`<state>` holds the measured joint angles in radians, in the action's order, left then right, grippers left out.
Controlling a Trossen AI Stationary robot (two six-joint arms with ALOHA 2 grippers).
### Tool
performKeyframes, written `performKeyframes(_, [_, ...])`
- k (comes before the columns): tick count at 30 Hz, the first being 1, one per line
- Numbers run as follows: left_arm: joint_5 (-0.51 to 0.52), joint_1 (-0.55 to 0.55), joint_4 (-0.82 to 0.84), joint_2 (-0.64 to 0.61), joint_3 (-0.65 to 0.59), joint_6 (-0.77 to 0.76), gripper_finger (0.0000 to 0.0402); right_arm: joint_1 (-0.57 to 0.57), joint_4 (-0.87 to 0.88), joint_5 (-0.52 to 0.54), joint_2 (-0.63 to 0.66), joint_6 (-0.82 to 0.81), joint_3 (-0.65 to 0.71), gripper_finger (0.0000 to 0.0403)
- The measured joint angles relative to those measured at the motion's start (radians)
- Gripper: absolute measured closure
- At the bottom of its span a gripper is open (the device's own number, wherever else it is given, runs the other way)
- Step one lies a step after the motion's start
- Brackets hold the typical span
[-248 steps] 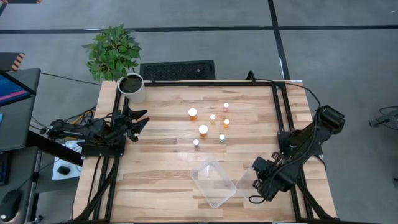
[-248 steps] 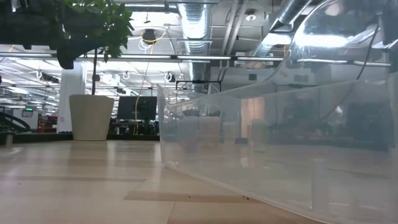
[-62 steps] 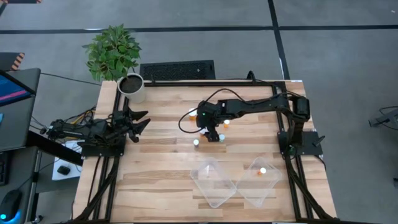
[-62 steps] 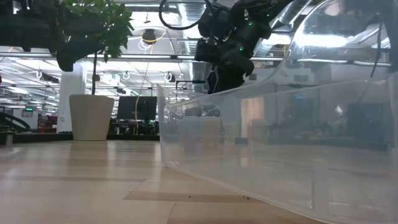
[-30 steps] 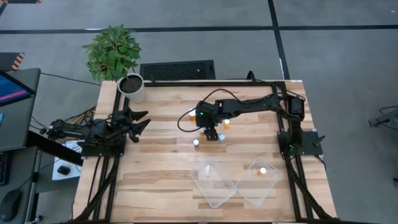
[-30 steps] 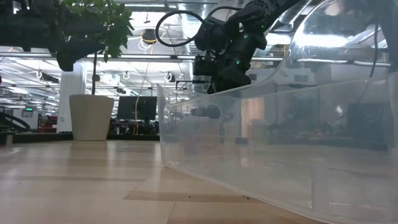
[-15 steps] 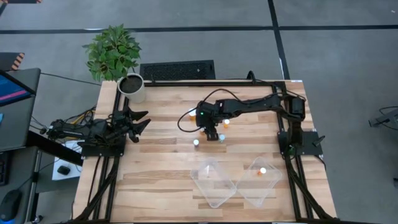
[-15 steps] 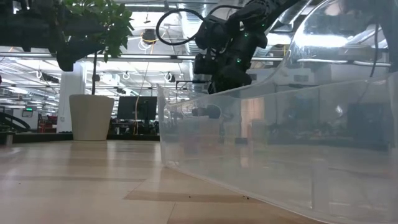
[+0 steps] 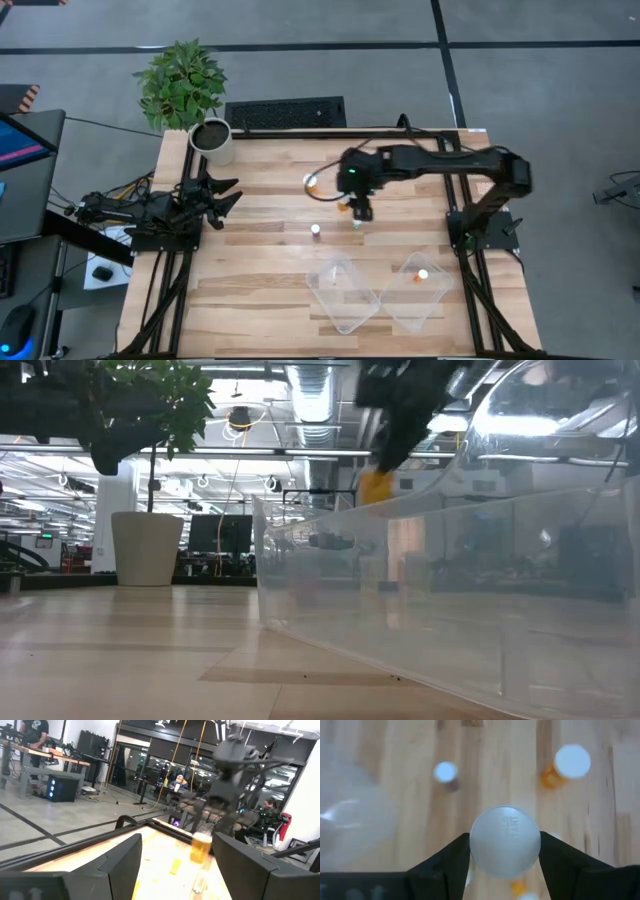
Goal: Pick and place medicine bottles into bin by pill shape (circle, oval)
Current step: Put the bottom left orange pill bottle into the right transparent bin
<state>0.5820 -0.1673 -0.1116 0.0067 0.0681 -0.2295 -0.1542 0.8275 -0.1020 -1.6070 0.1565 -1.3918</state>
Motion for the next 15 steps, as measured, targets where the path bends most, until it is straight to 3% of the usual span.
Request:
performKeyframes(7, [0.000, 0.000, 0.002, 0.000, 0.000, 0.001, 0.0166, 0.170, 0.210, 0.025, 0.255, -0.302, 0.013, 0.0190])
performKeyframes(15, [0.001, 0.000, 0.003, 0.000, 0.000, 0.001, 0.0166, 0.532, 0.304, 0.272, 0.432, -0.851, 0.123, 0.0186])
